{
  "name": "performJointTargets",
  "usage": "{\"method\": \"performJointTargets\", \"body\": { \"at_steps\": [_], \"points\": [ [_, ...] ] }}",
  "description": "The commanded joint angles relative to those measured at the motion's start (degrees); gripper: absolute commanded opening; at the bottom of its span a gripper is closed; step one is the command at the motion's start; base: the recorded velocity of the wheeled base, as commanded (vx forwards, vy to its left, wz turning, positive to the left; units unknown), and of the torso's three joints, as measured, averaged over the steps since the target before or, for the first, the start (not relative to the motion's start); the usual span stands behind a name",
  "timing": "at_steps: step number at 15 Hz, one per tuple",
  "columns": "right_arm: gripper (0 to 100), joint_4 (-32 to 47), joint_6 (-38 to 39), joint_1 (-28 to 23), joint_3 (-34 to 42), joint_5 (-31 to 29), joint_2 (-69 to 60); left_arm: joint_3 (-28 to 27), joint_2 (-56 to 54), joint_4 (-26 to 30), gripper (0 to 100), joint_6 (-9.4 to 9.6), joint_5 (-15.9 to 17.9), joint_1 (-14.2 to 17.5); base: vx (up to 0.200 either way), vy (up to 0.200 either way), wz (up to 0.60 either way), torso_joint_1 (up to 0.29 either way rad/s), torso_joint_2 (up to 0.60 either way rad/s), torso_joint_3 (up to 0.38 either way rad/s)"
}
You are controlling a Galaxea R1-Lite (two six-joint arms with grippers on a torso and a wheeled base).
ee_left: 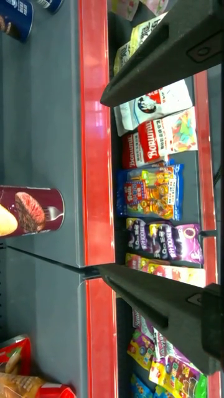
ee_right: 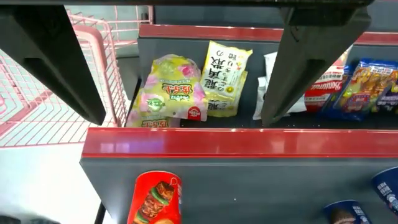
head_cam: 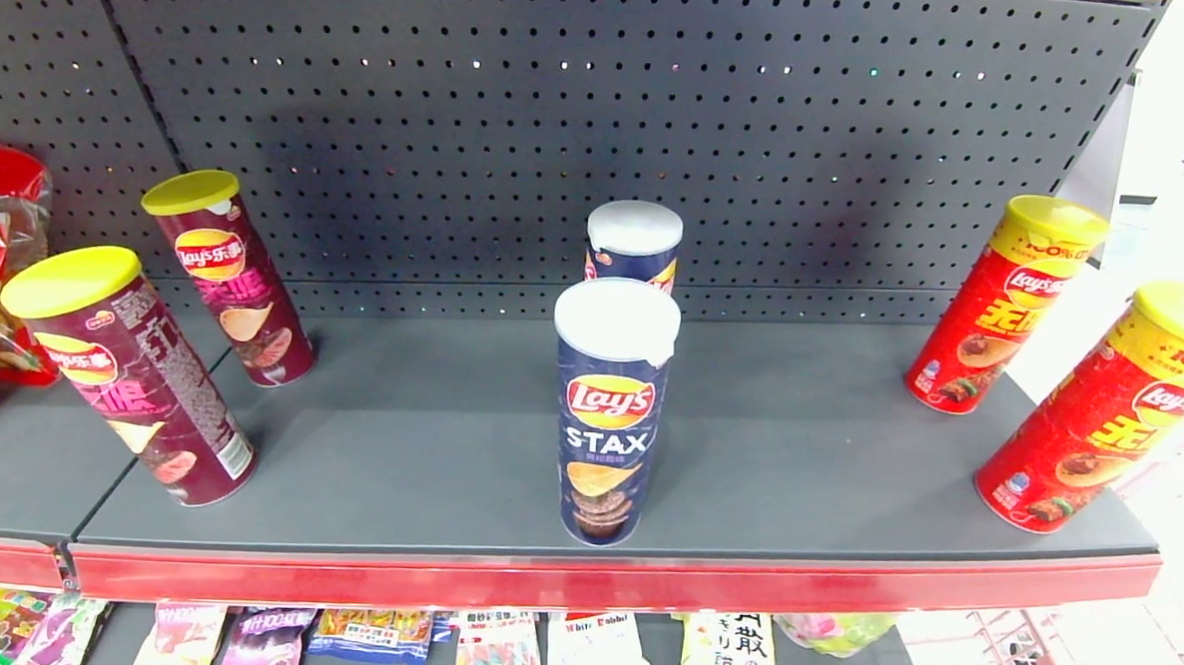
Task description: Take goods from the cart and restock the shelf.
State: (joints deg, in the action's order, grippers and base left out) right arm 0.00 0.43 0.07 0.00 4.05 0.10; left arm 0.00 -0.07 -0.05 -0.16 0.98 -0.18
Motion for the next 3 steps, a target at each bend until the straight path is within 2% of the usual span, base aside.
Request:
{"method": "performJointTargets", "body": {
  "at_steps": [1, 3],
  "points": [
    [100, -0.09, 0.01, 0.01, 0.00, 0.00, -0.01, 0.00, 0.07, -0.04, 100, -0.02, -0.01, 0.01, 0.000, 0.000, 0.00, 0.000, 0.00, 0.000],
    [100, 0.00, 0.19, 0.01, 0.00, -0.18, -0.01, 0.00, 0.07, -0.04, 100, -0.02, -0.01, -0.08, 0.000, 0.000, 0.00, 0.000, 0.00, 0.000]
  ]
}}
